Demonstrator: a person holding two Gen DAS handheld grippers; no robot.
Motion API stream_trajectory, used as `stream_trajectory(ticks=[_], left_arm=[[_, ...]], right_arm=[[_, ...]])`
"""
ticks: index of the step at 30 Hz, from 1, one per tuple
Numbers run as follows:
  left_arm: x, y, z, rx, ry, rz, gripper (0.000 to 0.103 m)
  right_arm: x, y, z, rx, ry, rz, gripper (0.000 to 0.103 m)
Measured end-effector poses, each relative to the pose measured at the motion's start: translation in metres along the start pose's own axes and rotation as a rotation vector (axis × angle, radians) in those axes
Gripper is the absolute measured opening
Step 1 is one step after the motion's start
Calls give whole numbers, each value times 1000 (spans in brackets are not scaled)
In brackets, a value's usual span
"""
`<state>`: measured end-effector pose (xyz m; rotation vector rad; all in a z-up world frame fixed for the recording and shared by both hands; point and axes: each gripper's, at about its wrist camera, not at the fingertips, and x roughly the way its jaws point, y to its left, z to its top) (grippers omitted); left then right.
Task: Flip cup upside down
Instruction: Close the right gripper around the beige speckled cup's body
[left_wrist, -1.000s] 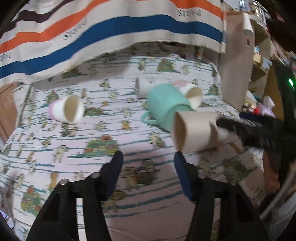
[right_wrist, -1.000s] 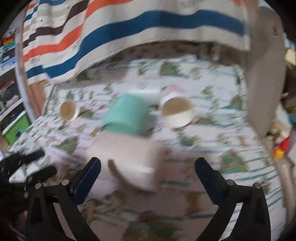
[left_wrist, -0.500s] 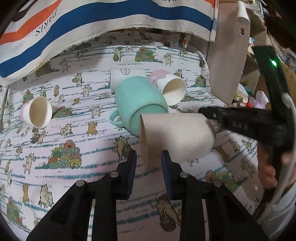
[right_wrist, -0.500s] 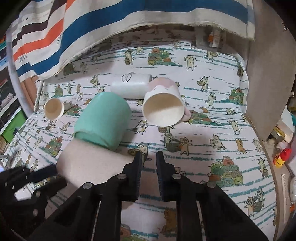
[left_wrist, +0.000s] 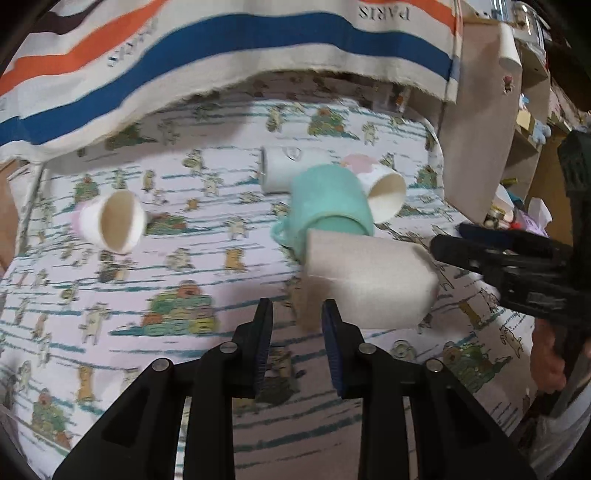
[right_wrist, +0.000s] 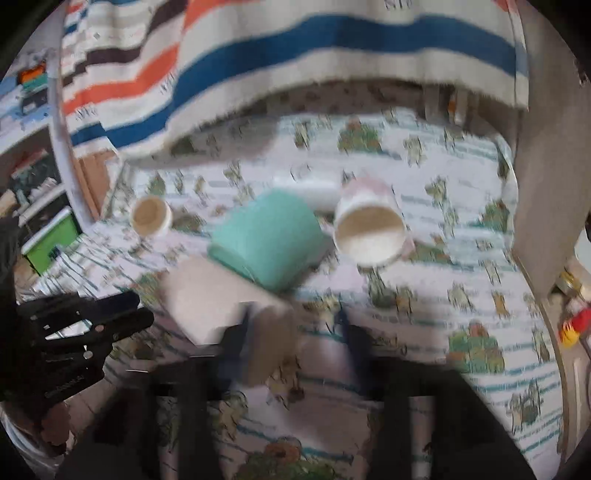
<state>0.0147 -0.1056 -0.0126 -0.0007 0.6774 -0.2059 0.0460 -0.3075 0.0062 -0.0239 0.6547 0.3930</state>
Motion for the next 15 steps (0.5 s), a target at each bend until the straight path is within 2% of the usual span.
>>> stream_trajectory(ticks=[2,4,6,8,12,15], left_arm=[[-10,9,0,-11,-26,12,26],[-20,17,0,-24,-47,19,26],[-28,24,1,-34,-64,24,26],[-33,29,2,-41,-77,31,26],[-32,33,2,-41,-77,45,28],[-29,35,0,-35,-67,54,28]], right_arm=[[-6,2,6,-22,-41,62,90],[-4,12,14,-95,-33,121,91],[5,23,21,-182,-1,160,91],[20,38,23,-291,73,198,96],[46,56,21,-377,160,165,98],[63,62,19,-366,221,165,98]])
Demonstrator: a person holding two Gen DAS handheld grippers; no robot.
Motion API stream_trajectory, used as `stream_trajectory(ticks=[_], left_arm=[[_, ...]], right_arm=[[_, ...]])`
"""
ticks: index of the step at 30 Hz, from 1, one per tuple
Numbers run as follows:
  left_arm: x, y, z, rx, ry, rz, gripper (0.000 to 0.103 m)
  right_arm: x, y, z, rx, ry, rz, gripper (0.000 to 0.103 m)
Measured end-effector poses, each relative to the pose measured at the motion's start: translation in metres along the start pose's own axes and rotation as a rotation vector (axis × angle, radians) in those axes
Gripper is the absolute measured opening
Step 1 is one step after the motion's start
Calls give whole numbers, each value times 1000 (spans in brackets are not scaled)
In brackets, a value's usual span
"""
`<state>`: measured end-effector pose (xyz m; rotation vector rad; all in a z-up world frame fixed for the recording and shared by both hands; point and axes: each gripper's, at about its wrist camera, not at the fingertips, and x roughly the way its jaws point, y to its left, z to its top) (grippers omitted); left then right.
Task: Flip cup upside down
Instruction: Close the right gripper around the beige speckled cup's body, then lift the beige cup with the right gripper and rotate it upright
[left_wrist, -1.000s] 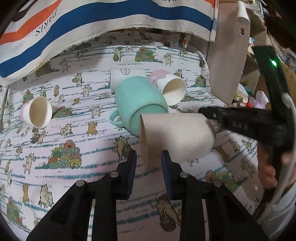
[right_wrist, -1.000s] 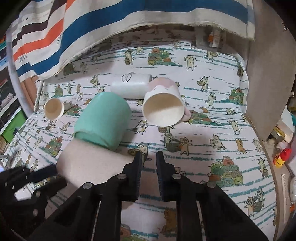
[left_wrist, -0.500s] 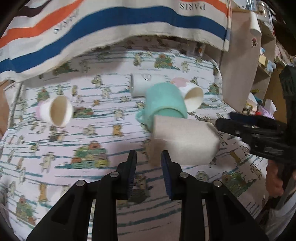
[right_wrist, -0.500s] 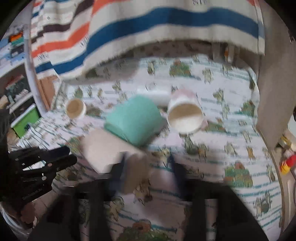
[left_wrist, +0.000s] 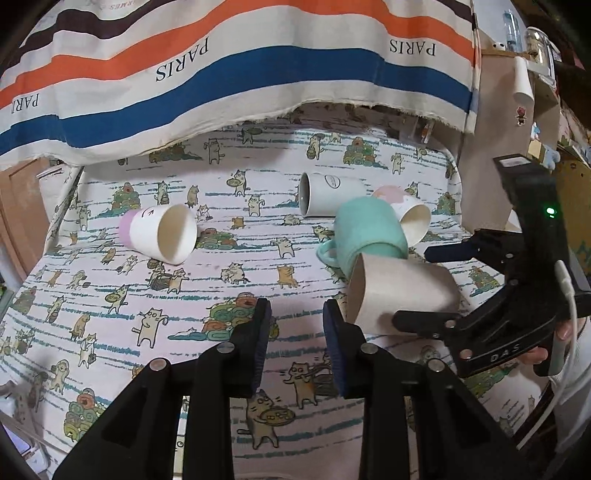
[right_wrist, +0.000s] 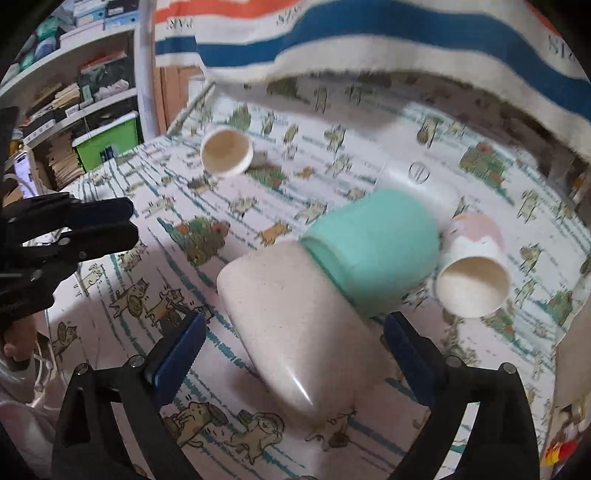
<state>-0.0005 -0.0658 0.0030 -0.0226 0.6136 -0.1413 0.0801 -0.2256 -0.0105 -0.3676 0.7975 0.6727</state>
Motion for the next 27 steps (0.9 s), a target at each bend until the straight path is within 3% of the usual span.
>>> stream_trajectory(ticks=[9,12,17,20,27], left_arm=[[-8,1,0,19,-28,21,36],[-11,3,0,15,-35,24,36],[-12,11,-1,-4,-33,26,36],[-12,14,-2,-17,-30,24,36],[-22,18,-2,-20,-49,36,36]], right_arm=[[30,-3,7,11,88,-38,98],[31,-1,9,11,107,-34,92],[19,3,7,64,81,12,72],[14,8,5,82,76,43,71],[-4,18,3,153,12,15,71]])
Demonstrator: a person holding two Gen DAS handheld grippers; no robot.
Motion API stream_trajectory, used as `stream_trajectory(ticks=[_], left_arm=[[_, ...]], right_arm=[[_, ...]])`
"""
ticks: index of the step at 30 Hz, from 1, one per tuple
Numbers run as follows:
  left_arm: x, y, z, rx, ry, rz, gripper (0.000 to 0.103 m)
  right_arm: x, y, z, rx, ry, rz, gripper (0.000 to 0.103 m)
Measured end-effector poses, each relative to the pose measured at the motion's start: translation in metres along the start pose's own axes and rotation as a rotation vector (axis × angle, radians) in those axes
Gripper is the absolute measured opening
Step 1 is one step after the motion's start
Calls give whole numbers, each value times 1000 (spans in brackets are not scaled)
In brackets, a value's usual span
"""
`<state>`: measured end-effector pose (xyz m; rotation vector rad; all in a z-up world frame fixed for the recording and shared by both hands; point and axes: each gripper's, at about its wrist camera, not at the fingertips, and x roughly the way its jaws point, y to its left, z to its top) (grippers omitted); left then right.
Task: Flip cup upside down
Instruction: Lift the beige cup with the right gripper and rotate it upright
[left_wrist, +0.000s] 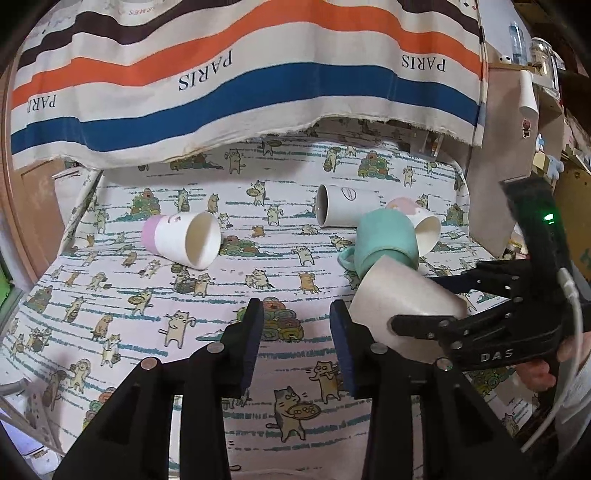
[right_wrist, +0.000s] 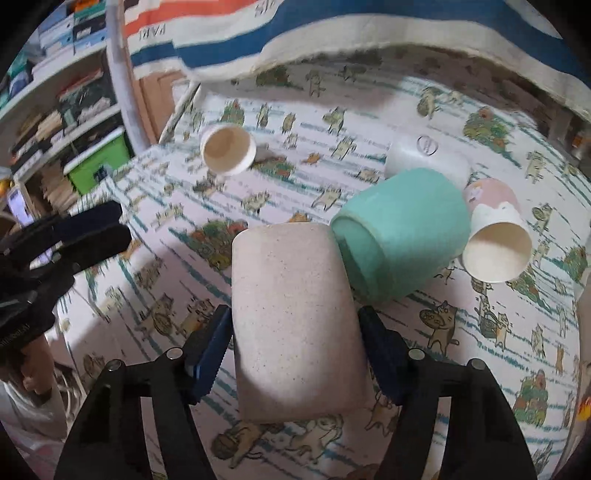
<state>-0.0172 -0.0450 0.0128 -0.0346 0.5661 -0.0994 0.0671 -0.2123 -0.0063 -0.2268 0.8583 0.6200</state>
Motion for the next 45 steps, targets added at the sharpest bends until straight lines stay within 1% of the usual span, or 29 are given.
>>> stream_trajectory(ticks=[1,3,5,8,11,13,14,16,17,20,23,24,25,27,31,33,35,36,37,38,40,41,42,43,44,45], left_arm=[[-2,1,0,0,-6,5,36],[-6,3,0,-2,-19,15,36],[-8,4,1,-9,-30,21,36],[-11,7,0,-27,-41,24,36],[-12,11,-3,-42,-40,34,36],[-13,14,-6,-46,-36,40,36],[-14,15,-7,-47,-35,43,36],[-17,19,-8,-53,-38,51,36],[-18,21,-9,-59,-41,52,36],[-21,25,-10,-71,-45,52,36],[-21,25,-13,-67,-47,45,36],[-21,25,-14,-63,-48,45,36],[-22,24,-15,-60,-51,46,36],[-23,23,-17,-57,-56,49,37],[-29,25,-19,-60,-78,58,37],[-33,27,-19,-66,-92,63,41],[-37,28,-20,-69,-108,64,41],[-39,27,-20,-68,-115,65,41],[-40,26,-21,-66,-120,65,42],[-41,25,-23,-61,-123,61,45],[-40,21,-27,-54,-121,47,52],[-38,19,-30,-52,-113,38,59],[-35,17,-32,-52,-103,30,63],[-33,14,-34,-50,-95,24,65],[-32,12,-36,-47,-86,19,71],[-30,8,-37,-44,-76,14,84]], right_arm=[[-4,0,-1,9,-14,-7,71],[-16,3,-4,55,-48,-48,71],[-24,3,-8,112,-67,-62,71],[-35,5,-21,248,-111,-60,71],[-41,11,-34,353,-181,-109,71],[-39,16,-41,418,-195,-122,71],[-36,18,-43,429,-190,-115,71],[-25,24,-42,435,-154,-101,71],[-23,25,-42,440,-152,-104,71],[-19,33,-40,423,-162,-146,69],[-19,46,-40,358,-181,-180,70],[-19,50,-39,333,-183,-194,72],[-18,55,-39,311,-191,-213,78],[-21,59,-42,288,-224,-221,87],[-32,61,-50,263,-293,-204,88],[-40,61,-57,258,-331,-199,88],[-46,60,-64,262,-354,-185,89],[-50,60,-71,270,-366,-171,91],[-53,60,-76,276,-373,-159,97],[-56,60,-82,285,-383,-148,103],[-61,61,-90,291,-407,-146,103],[-64,62,-94,292,-417,-153,103],[-67,62,-96,295,-426,-165,103],[-70,60,-99,303,-434,-181,103],[-73,57,-101,311,-440,-195,103],[-78,52,-102,318,-446,-218,103]])
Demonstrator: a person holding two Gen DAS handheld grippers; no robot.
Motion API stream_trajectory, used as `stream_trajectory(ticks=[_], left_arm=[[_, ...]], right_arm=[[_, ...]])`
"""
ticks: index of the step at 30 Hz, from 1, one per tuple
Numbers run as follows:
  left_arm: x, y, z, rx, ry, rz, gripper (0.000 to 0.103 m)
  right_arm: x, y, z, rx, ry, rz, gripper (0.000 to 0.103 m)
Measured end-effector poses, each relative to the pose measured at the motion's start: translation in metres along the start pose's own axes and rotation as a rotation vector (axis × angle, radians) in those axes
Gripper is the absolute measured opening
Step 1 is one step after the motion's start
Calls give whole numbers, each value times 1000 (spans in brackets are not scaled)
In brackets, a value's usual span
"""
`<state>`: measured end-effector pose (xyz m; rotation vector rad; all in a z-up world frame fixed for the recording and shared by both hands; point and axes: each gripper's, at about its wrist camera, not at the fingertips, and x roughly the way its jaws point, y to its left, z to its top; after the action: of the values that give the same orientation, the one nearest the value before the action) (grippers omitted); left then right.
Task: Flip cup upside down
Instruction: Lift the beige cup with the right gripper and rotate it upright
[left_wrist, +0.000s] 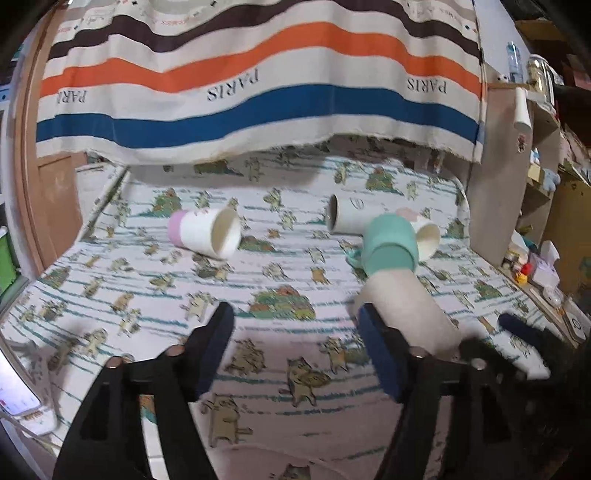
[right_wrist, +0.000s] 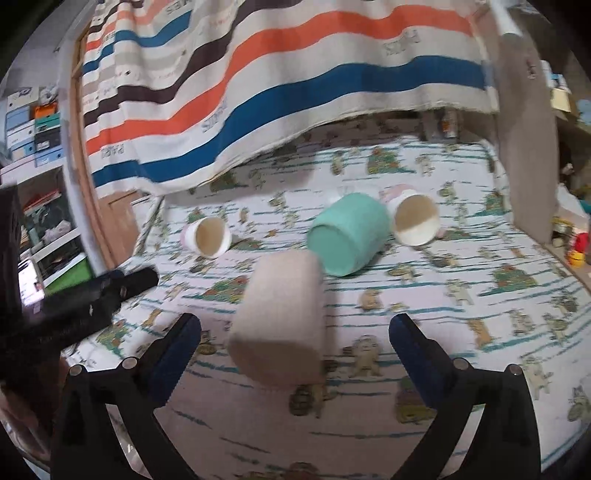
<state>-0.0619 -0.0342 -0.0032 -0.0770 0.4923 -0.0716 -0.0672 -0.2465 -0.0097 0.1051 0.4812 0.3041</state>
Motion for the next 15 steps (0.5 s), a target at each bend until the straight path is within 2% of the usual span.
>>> stream_trajectory(ticks=[2,5,8,10,12,15], left_arm=[[0,-7,-4,-11,6,-19,93],[0,-20,-7,-25,21,-82,98],[6,-40,-9,-33,47,-147,100],[14,-55,-12,-13,81,-173,100],[26,-66,-16,0,129,-189,100],[35,-77,-20,5,155,-181,100]], right_arm=[[-4,-8,4,-17,-7,-41,99],[-6,-18,8,-84,12,-131,57],[3,-34,7,-65,80,-101,33],[7,-42,5,-57,107,-76,30],[5,-48,1,-64,97,-77,30],[2,-58,0,-78,76,-51,30]])
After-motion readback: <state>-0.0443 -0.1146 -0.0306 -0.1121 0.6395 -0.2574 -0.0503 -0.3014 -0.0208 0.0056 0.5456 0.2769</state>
